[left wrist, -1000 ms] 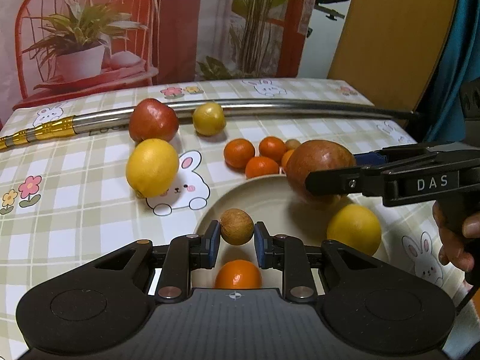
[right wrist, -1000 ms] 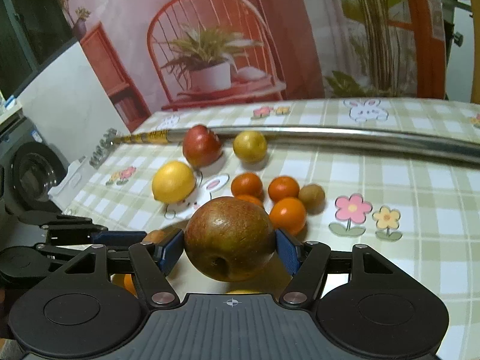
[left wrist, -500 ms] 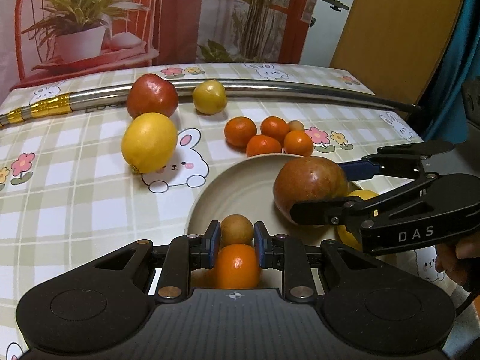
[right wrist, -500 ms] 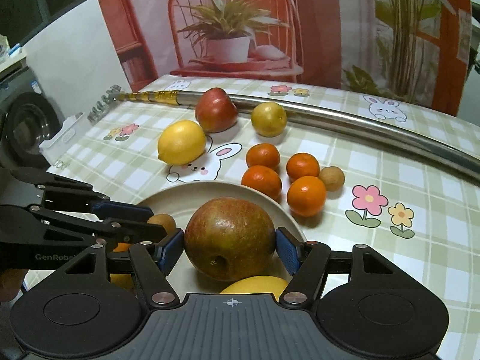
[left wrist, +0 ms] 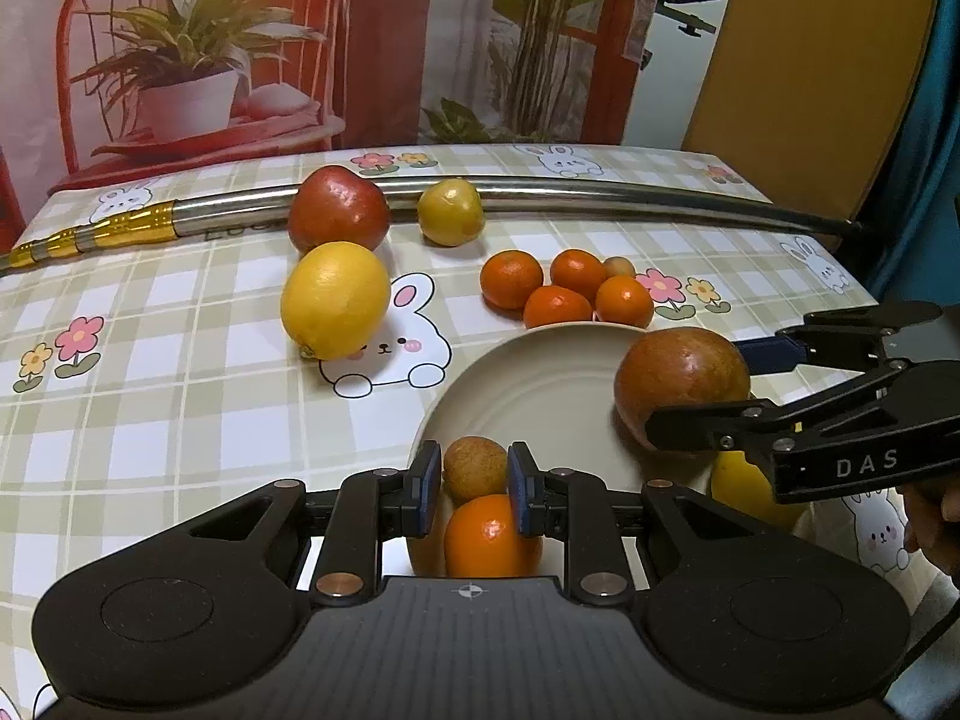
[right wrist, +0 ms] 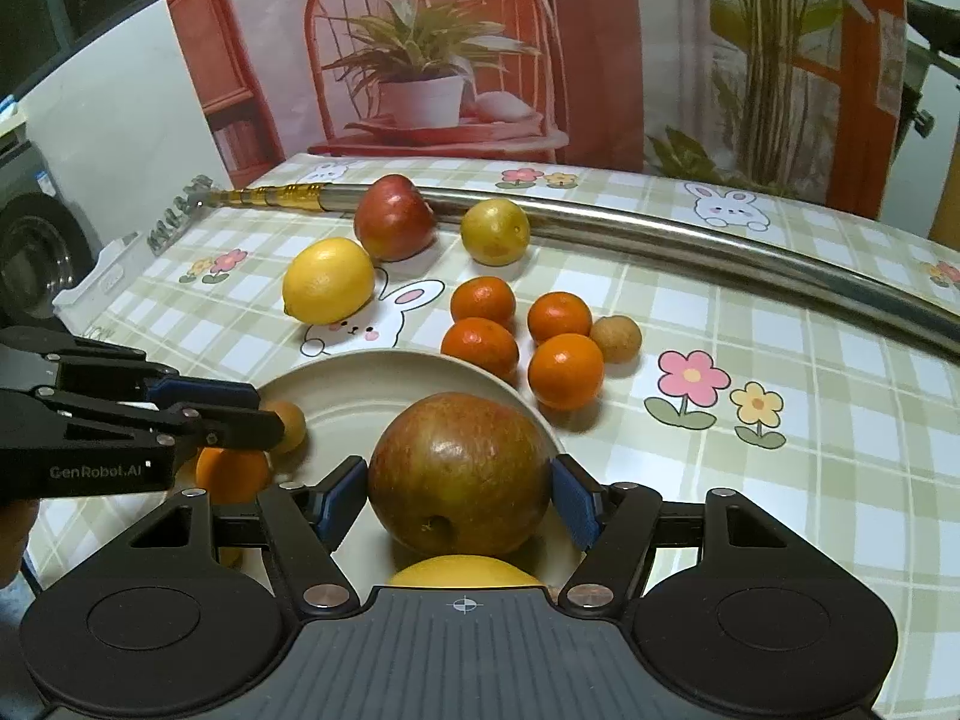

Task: Organize fruits
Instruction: 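Carry the kiwi and brown apple over the white plate with both grippers, then open both grippers to drop the kiwi and apple onto the plate, then grasp an orange tangerine with the left gripper while the right moves to the grapefruit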

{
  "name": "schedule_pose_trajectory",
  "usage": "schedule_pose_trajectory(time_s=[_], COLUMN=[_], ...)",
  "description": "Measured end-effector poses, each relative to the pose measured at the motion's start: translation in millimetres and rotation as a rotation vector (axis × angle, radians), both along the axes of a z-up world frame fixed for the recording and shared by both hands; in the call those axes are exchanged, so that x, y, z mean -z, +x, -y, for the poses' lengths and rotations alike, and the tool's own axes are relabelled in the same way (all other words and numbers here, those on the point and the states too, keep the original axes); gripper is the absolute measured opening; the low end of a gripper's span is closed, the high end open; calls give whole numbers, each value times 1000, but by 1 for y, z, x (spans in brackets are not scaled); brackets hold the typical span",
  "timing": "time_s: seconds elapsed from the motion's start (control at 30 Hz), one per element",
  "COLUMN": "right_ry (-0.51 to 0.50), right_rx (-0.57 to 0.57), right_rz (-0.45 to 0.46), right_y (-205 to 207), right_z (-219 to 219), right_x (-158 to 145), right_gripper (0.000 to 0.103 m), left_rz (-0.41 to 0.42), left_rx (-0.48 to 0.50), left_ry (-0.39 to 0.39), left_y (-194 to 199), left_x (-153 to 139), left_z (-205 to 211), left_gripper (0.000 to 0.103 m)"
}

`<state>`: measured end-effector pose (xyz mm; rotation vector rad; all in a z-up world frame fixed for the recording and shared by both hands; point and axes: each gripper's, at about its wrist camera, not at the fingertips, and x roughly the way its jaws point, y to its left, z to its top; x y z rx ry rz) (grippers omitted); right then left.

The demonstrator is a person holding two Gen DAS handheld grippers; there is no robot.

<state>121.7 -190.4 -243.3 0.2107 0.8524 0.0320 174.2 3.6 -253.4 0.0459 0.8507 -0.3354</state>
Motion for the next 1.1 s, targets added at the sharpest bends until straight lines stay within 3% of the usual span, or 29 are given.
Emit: schedule_pose_trajectory(time_s=[0.3,0.53,0.67,0.93,1.1], right_ry=[5,46,53,13,28], right_rx=[19,44,73,117,163], right_rz=[-4,67,112,204,266], right_y=[-3,-11,-13,-15,-15], right_z=[1,15,27,51,72], right_x=[-2,-22,-37,-67,-84], right_gripper=[63,61,61,60,60], left_rz=[8,-3,21,35,85], left_rx=[-24,-31,-43,-106,-127], left_ry=[-11,-17,-6,-102,-79], left_y=[-3,-3,-1,16,26], left_x=[-1,-7,-20,-61,-84], left_z=[-3,-7,-11,-34,-35], left_gripper=[26,26,26,26,26])
